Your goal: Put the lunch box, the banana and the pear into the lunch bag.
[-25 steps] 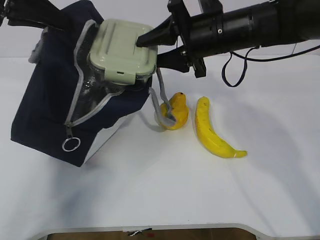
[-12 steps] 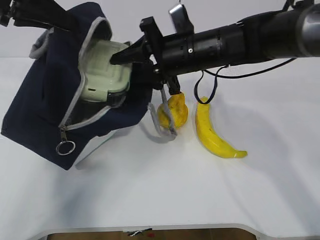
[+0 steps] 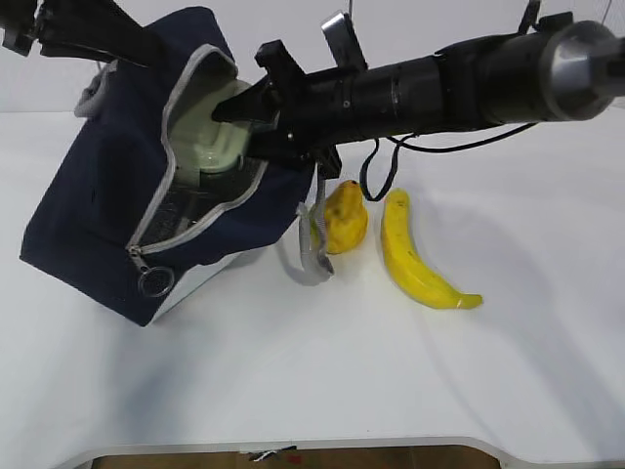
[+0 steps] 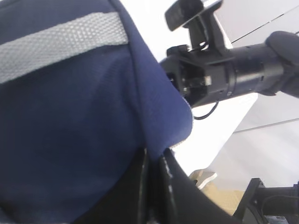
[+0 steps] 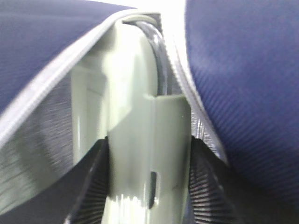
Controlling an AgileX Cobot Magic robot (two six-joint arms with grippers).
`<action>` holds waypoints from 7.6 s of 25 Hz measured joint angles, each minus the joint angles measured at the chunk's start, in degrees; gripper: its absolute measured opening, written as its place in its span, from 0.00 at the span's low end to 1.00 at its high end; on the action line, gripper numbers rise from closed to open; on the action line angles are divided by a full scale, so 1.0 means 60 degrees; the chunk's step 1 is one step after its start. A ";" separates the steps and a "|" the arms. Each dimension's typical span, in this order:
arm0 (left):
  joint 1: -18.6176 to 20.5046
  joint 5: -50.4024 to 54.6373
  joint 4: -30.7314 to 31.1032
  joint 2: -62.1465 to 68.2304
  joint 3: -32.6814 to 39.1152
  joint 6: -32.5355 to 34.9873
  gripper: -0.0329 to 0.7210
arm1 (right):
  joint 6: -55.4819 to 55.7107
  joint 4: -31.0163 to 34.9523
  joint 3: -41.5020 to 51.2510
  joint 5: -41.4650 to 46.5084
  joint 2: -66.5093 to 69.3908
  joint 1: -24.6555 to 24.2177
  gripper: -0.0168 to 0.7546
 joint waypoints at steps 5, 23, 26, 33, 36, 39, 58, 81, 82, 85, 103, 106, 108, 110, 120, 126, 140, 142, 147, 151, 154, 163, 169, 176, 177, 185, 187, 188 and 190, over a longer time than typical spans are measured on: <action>-0.0058 -0.0037 0.0013 0.0174 0.0000 0.0000 0.06 | 0.0000 0.0301 -0.0663 0.0314 0.0815 0.0132 0.52; -0.0156 -0.0318 0.0253 0.0613 -0.0022 0.0000 0.06 | -0.0021 0.0129 -0.1055 0.0565 0.2159 0.0178 0.52; -0.0156 -0.0335 0.0218 0.0853 -0.0022 0.0000 0.06 | -0.0021 -0.0044 -0.1055 0.0546 0.2181 0.0178 0.52; -0.0156 -0.0335 0.0162 0.0969 -0.0026 0.0000 0.06 | -0.0021 -0.0330 -0.1055 0.0397 0.2181 0.0178 0.52; -0.0156 -0.0335 0.0162 0.0969 -0.0026 0.0000 0.06 | 0.0138 -0.0557 -0.1055 0.0311 0.2181 0.0178 0.54; -0.0156 -0.0335 0.0162 0.0969 -0.0026 0.0000 0.06 | 0.0388 -0.0958 -0.1055 0.0297 0.2181 0.0178 0.58; -0.0156 -0.0072 0.0162 0.0969 -0.0026 0.0000 0.06 | 0.0661 -0.2711 -0.2358 0.3884 0.2181 -0.0633 0.61; -0.0121 -0.0069 0.0179 0.0969 -0.0026 -0.0028 0.06 | 0.2735 -0.8466 -0.3125 0.4296 -0.0207 -0.0770 0.60; -0.0120 -0.0069 0.0179 0.0969 -0.0026 -0.0028 0.06 | 0.3138 -0.9092 -0.3125 0.4323 -0.0443 -0.0770 0.60; -0.0120 -0.0069 0.0179 0.0969 -0.0026 -0.0028 0.06 | 0.4268 -1.1174 -0.3125 0.4368 -0.0886 -0.0770 0.60; -0.0120 -0.0053 0.0179 0.0969 -0.0026 -0.0028 0.05 | 0.7285 -1.5059 -0.3125 0.4500 -0.0393 -0.0064 0.60; -0.0120 -0.0053 0.0179 0.0969 -0.0026 -0.0028 0.05 | 0.7309 -1.5125 -0.3125 0.4500 -0.0102 -0.0064 0.60; -0.0120 -0.0053 0.0179 0.0969 -0.0026 -0.0028 0.05 | 0.7351 -1.5200 -0.3125 0.4500 0.0051 -0.0064 0.60; -0.0120 -0.0053 0.0179 0.0969 -0.0026 -0.0028 0.05 | 0.7366 -1.5240 -0.3125 0.4500 0.0248 -0.0064 0.60; -0.0120 -0.0053 0.0179 0.0969 -0.0026 -0.0037 0.05 | 0.7366 -1.5261 -0.3125 0.4483 0.0744 -0.0064 0.60; -0.0120 -0.0053 0.0179 0.0969 -0.0026 -0.0051 0.05 | 0.7430 -1.5261 -0.3125 0.4383 0.1176 -0.0064 0.60; -0.0120 -0.0053 0.0179 0.0969 -0.0026 -0.0074 0.05 | 0.7609 -1.5261 -0.3125 0.4368 0.1615 -0.0064 0.60; -0.0120 -0.0053 0.0179 0.0969 -0.0026 -0.0074 0.05 | 0.7609 -1.5261 -0.3125 0.4362 0.1615 -0.0064 0.60; -0.0120 -0.0053 0.0179 0.0969 -0.0026 -0.0074 0.05 | 0.7609 -1.5191 -0.3125 0.4362 0.1846 -0.0064 0.60; -0.0120 -0.0053 0.0179 0.0969 -0.0026 -0.0080 0.05 | 0.7609 -1.5084 -0.3125 0.4362 0.1931 -0.0064 0.52; -0.0120 -0.0053 0.0179 0.0969 -0.0026 -0.0103 0.05 | 0.7609 -1.5084 -0.3125 0.4346 0.1931 -0.0064 0.40; -0.0120 -0.0053 0.0179 0.0969 -0.0026 -0.0118 0.05 | 0.7386 -1.5079 -0.3866 0.4346 0.1819 -0.0064 0.39; -0.0120 -0.0053 0.0179 0.0969 -0.0026 -0.0118 0.05 | 0.6995 -1.4915 -0.4102 0.4382 0.0570 -0.0064 0.39; -0.0120 -0.0053 0.0179 0.0969 -0.0026 -0.0118 0.05 | 0.5400 -1.1099 -0.4106 0.4514 -0.0630 0.0003 0.39; -0.0120 -0.0053 0.0179 0.0969 -0.0026 -0.0118 0.05 | 0.5324 -1.0772 -0.4106 0.4533 -0.0630 0.0026 0.39; -0.0107 -0.0292 -0.0340 0.0969 -0.0026 -0.0125 0.05 | 0.4709 -0.9060 -0.4087 0.4567 -0.0547 0.0319 0.39; -0.0107 -0.0542 -0.0645 0.0969 -0.0026 -0.0140 0.05 | 0.4633 -0.8925 -0.4087 0.4567 -0.0457 0.0433 0.39; -0.0107 -0.0663 -0.0797 0.0969 -0.0026 -0.0140 0.05 | 0.4617 -0.8904 -0.4087 0.4567 -0.0407 0.0474 0.39; -0.0107 -0.0851 -0.1002 0.0969 -0.0026 -0.0140 0.05 | 0.4611 -0.8904 -0.4087 0.4567 -0.0380 0.0538 0.39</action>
